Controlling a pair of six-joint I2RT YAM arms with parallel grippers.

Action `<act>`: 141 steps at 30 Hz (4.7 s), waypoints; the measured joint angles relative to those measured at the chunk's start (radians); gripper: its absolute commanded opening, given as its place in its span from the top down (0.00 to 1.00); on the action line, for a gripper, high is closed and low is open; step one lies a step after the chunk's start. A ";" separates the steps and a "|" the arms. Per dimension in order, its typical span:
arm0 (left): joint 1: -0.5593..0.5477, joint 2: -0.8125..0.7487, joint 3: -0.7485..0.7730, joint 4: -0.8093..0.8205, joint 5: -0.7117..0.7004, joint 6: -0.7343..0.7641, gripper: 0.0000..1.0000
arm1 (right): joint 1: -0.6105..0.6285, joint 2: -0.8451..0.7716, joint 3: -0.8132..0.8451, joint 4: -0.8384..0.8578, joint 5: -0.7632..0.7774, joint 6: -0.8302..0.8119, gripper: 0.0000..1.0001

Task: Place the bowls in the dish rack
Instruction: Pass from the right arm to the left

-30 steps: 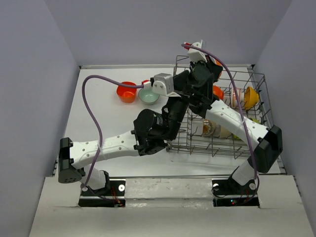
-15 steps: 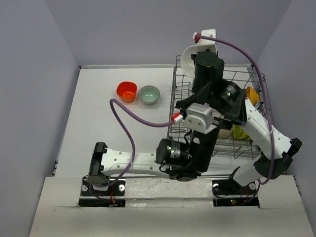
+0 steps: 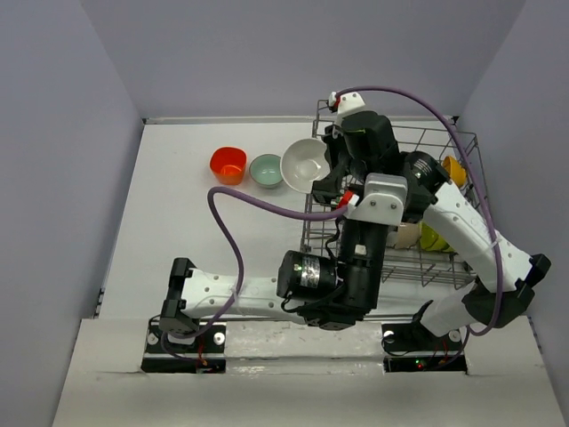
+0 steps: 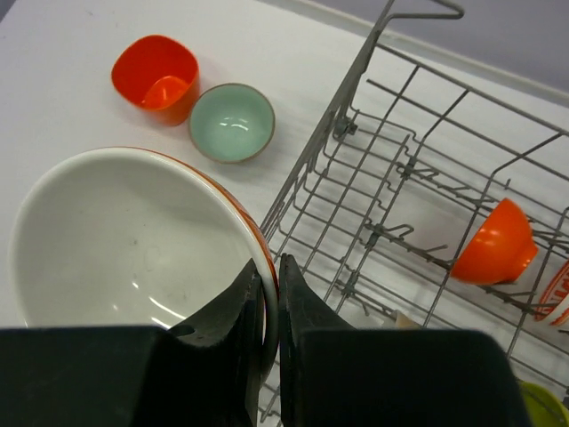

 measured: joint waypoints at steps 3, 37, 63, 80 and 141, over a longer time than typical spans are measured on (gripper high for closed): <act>0.010 -0.003 0.046 0.005 -0.087 0.142 0.01 | 0.000 -0.031 -0.039 -0.007 -0.049 0.027 0.99; 0.043 -0.719 -0.299 -0.537 -0.301 -0.462 0.02 | 0.007 -0.182 -0.125 -0.012 -0.185 0.120 0.99; 0.476 -0.598 0.019 -1.679 0.210 -1.136 0.02 | 0.006 -0.184 -0.111 -0.013 -0.251 0.129 0.99; 0.698 -0.466 -0.123 -1.899 0.743 -1.406 0.16 | 0.006 -0.185 -0.080 -0.024 -0.266 0.126 0.99; 0.704 -0.474 -0.188 -1.952 0.810 -1.419 1.00 | 0.006 -0.172 -0.120 -0.011 -0.209 0.095 0.99</act>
